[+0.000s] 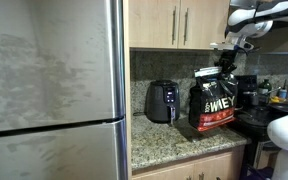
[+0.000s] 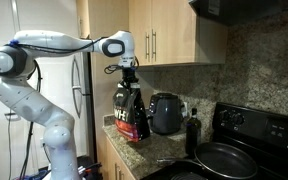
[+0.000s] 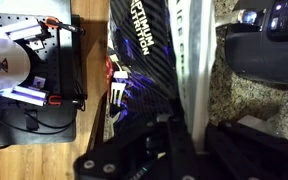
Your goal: Move the black plastic to the left then move it to the right
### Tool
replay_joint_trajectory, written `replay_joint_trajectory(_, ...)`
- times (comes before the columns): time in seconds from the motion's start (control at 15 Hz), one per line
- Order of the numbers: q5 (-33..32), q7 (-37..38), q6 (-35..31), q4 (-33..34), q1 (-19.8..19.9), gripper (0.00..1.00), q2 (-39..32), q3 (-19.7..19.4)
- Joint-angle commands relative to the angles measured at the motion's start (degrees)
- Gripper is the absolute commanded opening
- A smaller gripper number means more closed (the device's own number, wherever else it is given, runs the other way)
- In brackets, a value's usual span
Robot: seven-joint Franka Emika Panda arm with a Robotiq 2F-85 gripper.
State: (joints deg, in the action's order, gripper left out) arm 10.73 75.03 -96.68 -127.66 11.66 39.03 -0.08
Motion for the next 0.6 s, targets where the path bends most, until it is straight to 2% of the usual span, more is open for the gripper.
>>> replay_joint_trajectory(0.0, 0.16, -0.18, 0.17, 0.12, 0.29, 0.0, -0.1, 0.2)
replay_joint_trajectory(0.2, -0.2, -1.97, 2.04, -0.9, -0.41, 0.0, -1.04, -0.49)
replay_joint_trajectory(0.33, 1.54, -0.83, -0.04, -2.73, -0.3, 0.0, -0.97, -0.47)
replay_joint_trajectory(0.4, 5.7, 6.29, -2.35, -2.8, -2.82, 0.0, -3.78, 5.43)
replay_joint_trajectory(0.53, 10.18, 11.19, -5.12, -2.46, -4.18, 0.0, -5.68, 7.47)
